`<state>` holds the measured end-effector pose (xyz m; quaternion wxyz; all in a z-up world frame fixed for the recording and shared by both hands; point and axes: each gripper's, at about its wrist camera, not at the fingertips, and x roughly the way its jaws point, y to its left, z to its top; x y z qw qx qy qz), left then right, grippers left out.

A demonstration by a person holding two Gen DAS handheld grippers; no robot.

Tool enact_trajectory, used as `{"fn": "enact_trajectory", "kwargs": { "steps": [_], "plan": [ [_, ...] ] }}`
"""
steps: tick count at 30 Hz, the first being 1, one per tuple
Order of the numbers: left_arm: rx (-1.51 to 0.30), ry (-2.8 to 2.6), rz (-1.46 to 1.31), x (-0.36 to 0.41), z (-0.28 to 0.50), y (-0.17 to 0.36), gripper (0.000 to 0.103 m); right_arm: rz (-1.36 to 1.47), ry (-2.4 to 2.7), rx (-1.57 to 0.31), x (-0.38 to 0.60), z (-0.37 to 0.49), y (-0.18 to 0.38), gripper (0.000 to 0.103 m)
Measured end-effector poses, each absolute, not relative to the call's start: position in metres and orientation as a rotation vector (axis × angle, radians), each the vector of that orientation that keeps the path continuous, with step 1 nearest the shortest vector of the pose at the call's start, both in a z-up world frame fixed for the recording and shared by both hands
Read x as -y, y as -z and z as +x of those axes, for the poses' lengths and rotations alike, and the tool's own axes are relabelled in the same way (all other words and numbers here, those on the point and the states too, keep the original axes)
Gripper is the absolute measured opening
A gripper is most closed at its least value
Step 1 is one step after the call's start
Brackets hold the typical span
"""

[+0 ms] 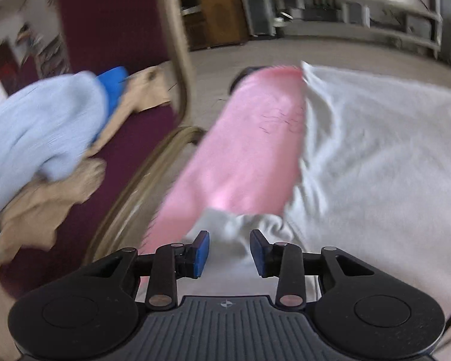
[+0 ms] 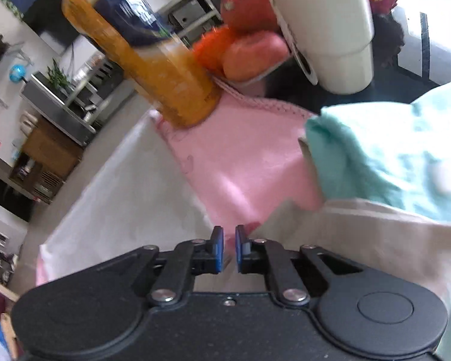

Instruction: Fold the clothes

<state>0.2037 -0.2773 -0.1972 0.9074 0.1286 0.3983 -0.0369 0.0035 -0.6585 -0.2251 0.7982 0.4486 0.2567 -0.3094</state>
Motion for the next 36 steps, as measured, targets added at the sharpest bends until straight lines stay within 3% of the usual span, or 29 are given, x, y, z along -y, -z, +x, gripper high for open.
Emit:
{"fn": "enact_trajectory", "kwargs": {
  "steps": [4,8,12,16,21,26,29,32,34,36],
  "plan": [
    [-0.831,0.095,0.175,0.247,0.174,0.170,0.039,1.012,0.556,-0.463,0.635,-0.039,0.196,0.027],
    [-0.863,0.125,0.139,0.218,0.132,0.162,0.041,0.973,0.447,-0.436,0.607,-0.080,0.183,0.033],
    [-0.957,0.135,0.067,0.208,0.110,0.156,0.041,0.999,0.448,-0.472,0.592,-0.101,0.187,0.034],
    [-0.883,0.232,0.093,0.224,0.095,0.141,0.054,0.970,0.462,-0.477,0.587,-0.112,0.187,0.035],
    [-0.824,0.223,0.270,0.239,0.085,0.162,0.050,0.889,0.537,-0.482,0.582,-0.112,0.178,0.038],
    [-0.868,0.276,0.167,0.231,0.090,0.160,0.054,0.803,0.532,-0.496,0.569,-0.104,0.170,0.040],
    [-0.911,0.288,0.179,0.238,0.092,0.170,0.052,0.780,0.471,-0.562,0.564,-0.088,0.182,0.039],
    [-0.942,0.304,0.222,0.249,0.090,0.182,0.046,0.757,0.411,-0.670,0.554,-0.069,0.199,0.031],
    [-0.950,0.330,0.251,0.260,0.089,0.189,0.032,0.739,0.376,-0.753,0.546,-0.057,0.209,0.031],
    [-0.958,0.355,0.279,0.270,0.087,0.195,0.032,0.712,0.318,-0.797,0.534,-0.051,0.215,0.031]
  ]
}}
